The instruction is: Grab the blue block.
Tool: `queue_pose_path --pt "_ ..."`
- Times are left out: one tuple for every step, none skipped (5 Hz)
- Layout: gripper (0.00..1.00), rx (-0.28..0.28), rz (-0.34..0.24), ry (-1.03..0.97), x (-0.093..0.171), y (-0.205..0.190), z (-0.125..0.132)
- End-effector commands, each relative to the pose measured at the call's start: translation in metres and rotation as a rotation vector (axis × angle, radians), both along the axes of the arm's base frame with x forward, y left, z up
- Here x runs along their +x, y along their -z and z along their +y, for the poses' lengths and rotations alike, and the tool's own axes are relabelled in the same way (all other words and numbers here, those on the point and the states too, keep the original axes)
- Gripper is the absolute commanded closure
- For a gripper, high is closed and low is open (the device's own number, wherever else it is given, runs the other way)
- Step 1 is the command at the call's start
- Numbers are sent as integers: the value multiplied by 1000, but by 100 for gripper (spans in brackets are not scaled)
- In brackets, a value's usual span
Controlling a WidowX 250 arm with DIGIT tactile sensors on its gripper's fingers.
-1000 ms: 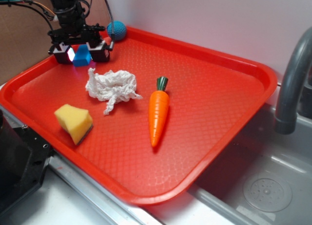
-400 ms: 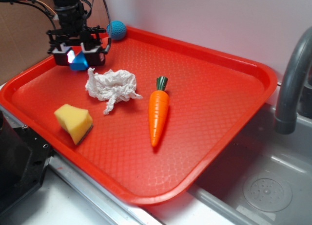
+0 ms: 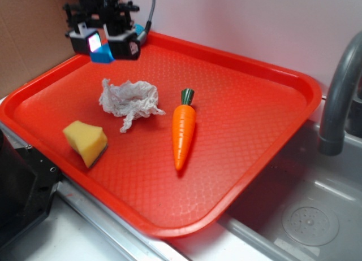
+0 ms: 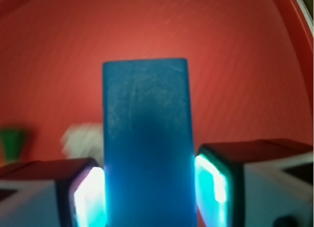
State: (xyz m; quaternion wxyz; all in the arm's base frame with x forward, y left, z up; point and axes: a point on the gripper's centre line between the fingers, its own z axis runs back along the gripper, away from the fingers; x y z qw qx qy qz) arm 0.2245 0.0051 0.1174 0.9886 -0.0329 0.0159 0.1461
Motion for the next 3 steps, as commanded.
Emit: queue_pose_path --pt "100 16 -122 159 11 -68 -22" --pt "100 97 -153 178 1 -83 -5" --pt "100 78 -176 193 -7 -92 7"
